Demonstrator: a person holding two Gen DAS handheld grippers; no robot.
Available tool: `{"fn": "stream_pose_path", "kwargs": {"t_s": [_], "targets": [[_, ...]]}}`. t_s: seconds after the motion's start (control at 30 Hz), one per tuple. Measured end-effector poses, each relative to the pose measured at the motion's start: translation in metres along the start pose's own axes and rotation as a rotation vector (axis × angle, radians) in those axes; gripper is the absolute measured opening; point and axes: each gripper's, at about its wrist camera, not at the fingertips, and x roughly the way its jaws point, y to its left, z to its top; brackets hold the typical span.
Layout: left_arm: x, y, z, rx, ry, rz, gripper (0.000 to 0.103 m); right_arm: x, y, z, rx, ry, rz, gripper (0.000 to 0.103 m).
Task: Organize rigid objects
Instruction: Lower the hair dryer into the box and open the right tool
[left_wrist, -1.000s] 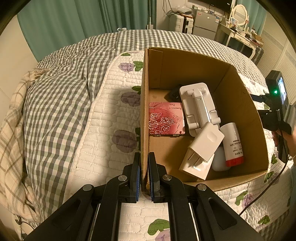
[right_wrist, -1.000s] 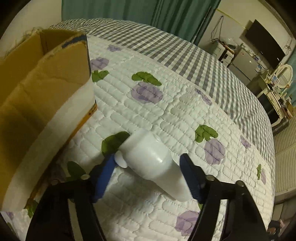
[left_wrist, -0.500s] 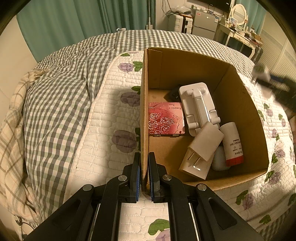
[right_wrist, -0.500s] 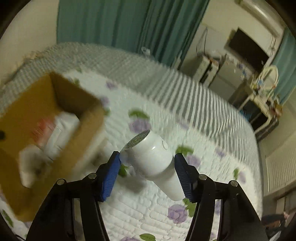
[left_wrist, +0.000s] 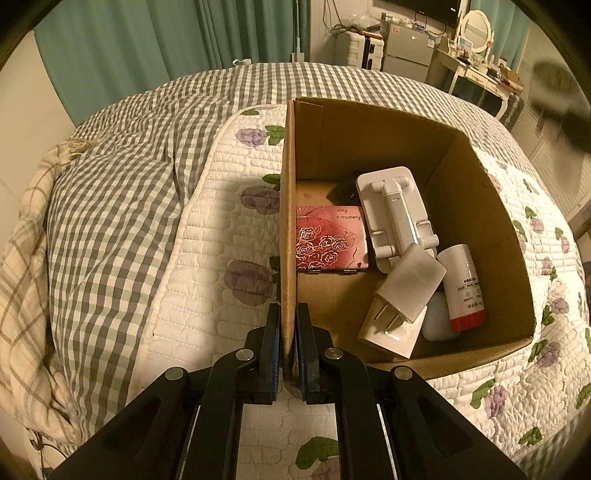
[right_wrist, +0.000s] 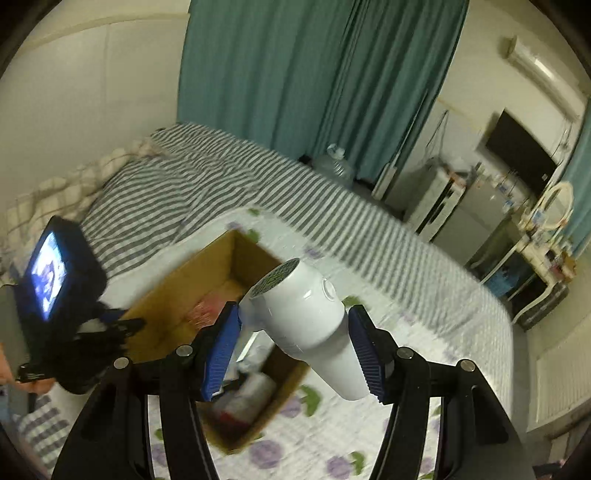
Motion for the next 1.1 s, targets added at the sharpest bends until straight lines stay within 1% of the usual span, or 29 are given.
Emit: {"fn": "stream_pose_path", "kwargs": {"t_s": [0.13,0.27,0.3,0.4,0.5,0.57,0.67,0.83,1.0,1.1], "targets": [[-0.001,0.001,0.000,-0.005,-0.003,-0.009,0.007,0.025,0.008,-0.015,0.053,0.083,0.090,0.060],[-0.002,0.001,0.000,-0.007,-0.006,-0.022,0.007,0.056,0.013,-0.031,0.131,0.184,0.180,0.060],[-0.002,0.001,0.000,-0.007,-0.007,-0.021,0.007,0.062,0.014,-0.033,0.148,0.198,0.204,0.060],[-0.003,0.001,0.000,-0.005,-0.009,-0.020,0.007,0.070,0.017,-0.035,0.161,0.235,0.234,0.060],[-0.003,0.001,0.000,-0.008,-0.010,-0.022,0.007,0.084,0.015,-0.033,0.216,0.270,0.275,0.060],[-0.003,0.001,-0.001,-0.006,-0.013,-0.023,0.007,0.094,0.010,-0.034,0.255,0.288,0.273,0.060],[-0.002,0.002,0.000,-0.012,-0.013,-0.032,0.007,0.111,0.005,-0.035,0.301,0.306,0.247,0.060],[-0.002,0.003,0.001,-0.014,-0.015,-0.038,0.007,0.125,-0.005,-0.036,0.385,0.312,0.231,0.059],[-0.002,0.002,0.001,-0.014,-0.017,-0.035,0.007,0.127,-0.013,-0.028,0.459,0.262,0.226,0.059],[-0.002,0.003,0.001,-0.015,-0.017,-0.040,0.007,0.125,-0.012,-0.023,0.466,0.244,0.213,0.059]]}}
